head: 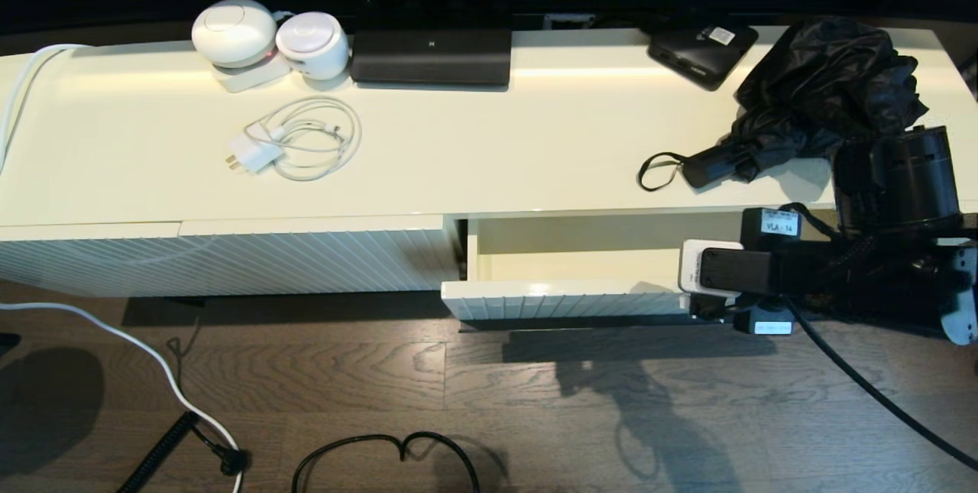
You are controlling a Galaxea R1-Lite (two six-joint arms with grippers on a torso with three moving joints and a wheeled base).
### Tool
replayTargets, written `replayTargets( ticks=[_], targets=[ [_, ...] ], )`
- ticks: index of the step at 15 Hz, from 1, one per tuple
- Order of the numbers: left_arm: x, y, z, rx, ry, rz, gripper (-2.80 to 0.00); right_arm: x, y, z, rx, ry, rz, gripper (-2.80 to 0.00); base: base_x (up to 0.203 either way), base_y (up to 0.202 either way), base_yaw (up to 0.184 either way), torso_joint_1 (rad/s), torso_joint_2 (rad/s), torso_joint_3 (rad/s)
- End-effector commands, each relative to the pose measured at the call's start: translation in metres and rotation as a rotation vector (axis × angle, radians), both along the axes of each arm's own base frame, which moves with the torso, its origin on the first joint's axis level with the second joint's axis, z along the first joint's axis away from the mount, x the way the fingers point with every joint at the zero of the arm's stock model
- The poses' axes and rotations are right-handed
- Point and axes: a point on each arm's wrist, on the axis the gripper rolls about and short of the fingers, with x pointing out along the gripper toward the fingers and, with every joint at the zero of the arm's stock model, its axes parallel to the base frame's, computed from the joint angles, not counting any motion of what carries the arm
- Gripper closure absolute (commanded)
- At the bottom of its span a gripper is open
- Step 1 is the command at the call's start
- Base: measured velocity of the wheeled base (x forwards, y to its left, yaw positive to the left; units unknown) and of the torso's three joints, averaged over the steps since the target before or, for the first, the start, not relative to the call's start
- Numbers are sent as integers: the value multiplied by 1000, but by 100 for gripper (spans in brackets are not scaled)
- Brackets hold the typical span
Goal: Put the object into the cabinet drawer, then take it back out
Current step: Open the drawer
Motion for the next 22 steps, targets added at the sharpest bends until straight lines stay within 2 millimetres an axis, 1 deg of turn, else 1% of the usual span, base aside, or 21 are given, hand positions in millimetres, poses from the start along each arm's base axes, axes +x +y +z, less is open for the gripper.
replayTargets(
  ticks=[1, 6, 16, 22],
  targets=[
    [0, 0, 0, -1, -1, 0, 0, 3, 1, -6, -15, 18, 2, 0, 0, 0, 0, 0, 0, 0],
    [0, 0, 0, -1, -3, 1, 0, 1, 0, -7, -23, 31, 0, 0, 0, 0, 0, 0, 0, 0],
    [0, 0, 0, -1, -1, -1, 0, -27, -11, -36, -68, 128, 8, 0, 0, 0, 0, 0, 0, 0],
    [0, 0, 0, -1, -2, -1, 0, -45, -17, -45, -78, 154, 20, 0, 0, 0, 0, 0, 0, 0]
  ],
)
